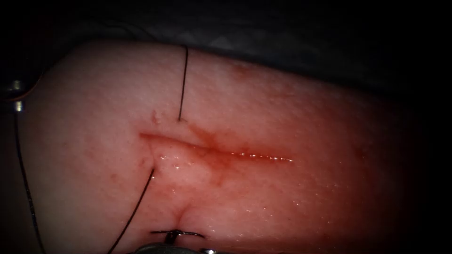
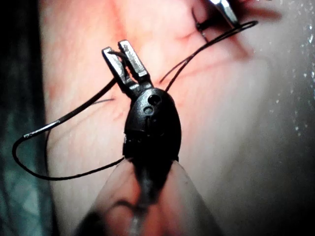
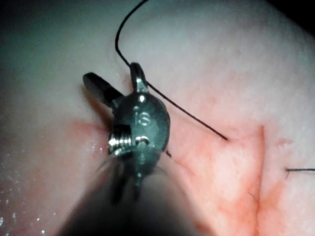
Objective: Wound Closure
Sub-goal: Grasp the suture with the left gripper near the wound and pull away
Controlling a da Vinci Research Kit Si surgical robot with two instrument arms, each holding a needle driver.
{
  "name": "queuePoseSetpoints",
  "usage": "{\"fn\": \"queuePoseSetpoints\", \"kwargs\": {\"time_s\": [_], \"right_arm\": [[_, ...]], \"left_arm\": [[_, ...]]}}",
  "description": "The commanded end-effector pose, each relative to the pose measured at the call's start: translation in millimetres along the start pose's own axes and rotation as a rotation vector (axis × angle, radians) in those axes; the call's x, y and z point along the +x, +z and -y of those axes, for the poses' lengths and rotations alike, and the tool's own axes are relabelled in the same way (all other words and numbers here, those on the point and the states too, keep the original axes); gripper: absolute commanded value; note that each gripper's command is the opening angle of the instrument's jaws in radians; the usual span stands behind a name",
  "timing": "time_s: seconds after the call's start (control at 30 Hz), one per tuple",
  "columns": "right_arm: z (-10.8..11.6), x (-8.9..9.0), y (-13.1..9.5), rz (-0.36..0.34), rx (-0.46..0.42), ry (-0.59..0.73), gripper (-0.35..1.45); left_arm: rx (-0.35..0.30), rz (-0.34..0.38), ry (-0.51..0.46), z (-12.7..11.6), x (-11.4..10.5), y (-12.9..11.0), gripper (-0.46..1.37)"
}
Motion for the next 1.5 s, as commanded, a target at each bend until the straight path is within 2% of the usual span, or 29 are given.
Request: {"fn": "queuePoseSetpoints", "kwargs": {"time_s": [0.03, 0.1, 0.17, 0.23, 0.3, 0.47, 0.5, 0.6, 0.67, 0.77, 1.03, 1.2, 1.33, 1.4, 1.43, 1.47, 1.5], "right_arm": [[-0.3, 0.0, -0.5, 0.001, -0.007, -0.014, 1.34], [-0.5, 0.2, -2.2, 0.002, -0.010, -0.039, 1.34], [-0.8, 0.2, -4.6, 0.003, -0.010, -0.069, 1.25], [-1.2, 0.1, -5.8, 0.007, -0.021, -0.080, 1.23], [-2.5, -0.4, -7.6, 0.021, -0.054, -0.123, 1.20], [-6.9, -3.3, -8.8, 0.057, -0.128, -0.188, 1.22], [-7.1, -3.5, -8.8, 0.059, -0.131, -0.187, 1.22], [-9.7, -5.9, -8.0, 0.075, -0.157, -0.210, 1.27], [-10.9, -7.6, -6.9, 0.071, -0.143, -0.218, 1.24], [-11.6, -9.3, -5.3, 0.077, -0.122, -0.229, 1.22], [-11.8, -13.2, 0.1, 0.091, -0.053, -0.275, 1.13], [-12.2, -14.8, 1.7, 0.095, -0.057, -0.255, 1.06], [-12.7, -15.8, 2.3, 0.098, -0.066, -0.231, 0.81], [-12.9, -16.1, 2.3, 0.104, -0.066, -0.220, 0.54], [-13.0, -16.2, 2.3, 0.105, -0.068, -0.215, 0.08], [-13.0, -16.3, 2.2, 0.103, -0.065, -0.209, -0.27], [-12.9, -16.3, 2.2, 0.101, -0.059, -0.204, -0.35]], "left_arm": [[0.001, 0.008, 0.010, 0.5, 0.1, -0.4, -0.35], [0.010, 0.024, 0.025, 1.5, 0.3, -1.3, -0.35], [0.018, 0.041, 0.044, 2.7, 0.4, -2.5, -0.35], [0.019, 0.046, 0.043, 3.2, 0.4, -3.0, -0.35], [0.026, 0.048, 0.043, 3.6, 0.3, -3.6, -0.35], [0.032, 0.052, 0.047, 3.5, 0.1, -3.6, -0.35], [0.032, 0.052, 0.047, 3.5, 0.1, -3.6, -0.35], [0.036, 0.055, 0.048, 3.4, 0.1, -3.4, -0.35], [0.038, 0.055, 0.054, 3.3, 0.0, -3.4, -0.35], [0.038, 0.049, 0.050, 3.0, -0.1, -3.3, -0.35], [0.031, 0.049, 0.052, 2.5, -0.4, -2.8, -0.35], [0.032, 0.048, 0.047, 2.3, -0.4, -2.7, -0.35], [0.031, 0.046, 0.048, 2.1, -0.4, -2.6, -0.35], [0.031, 0.044, 0.044, 2.0, -0.5, -2.6, -0.35], [0.028, 0.045, 0.045, 1.9, -0.5, -2.5, -0.35], [0.029, 0.045, 0.045, 1.8, -0.5, -2.5, -0.35], [0.027, 0.043, 0.046, 1.8, -0.5, -2.4, -0.35]]}}
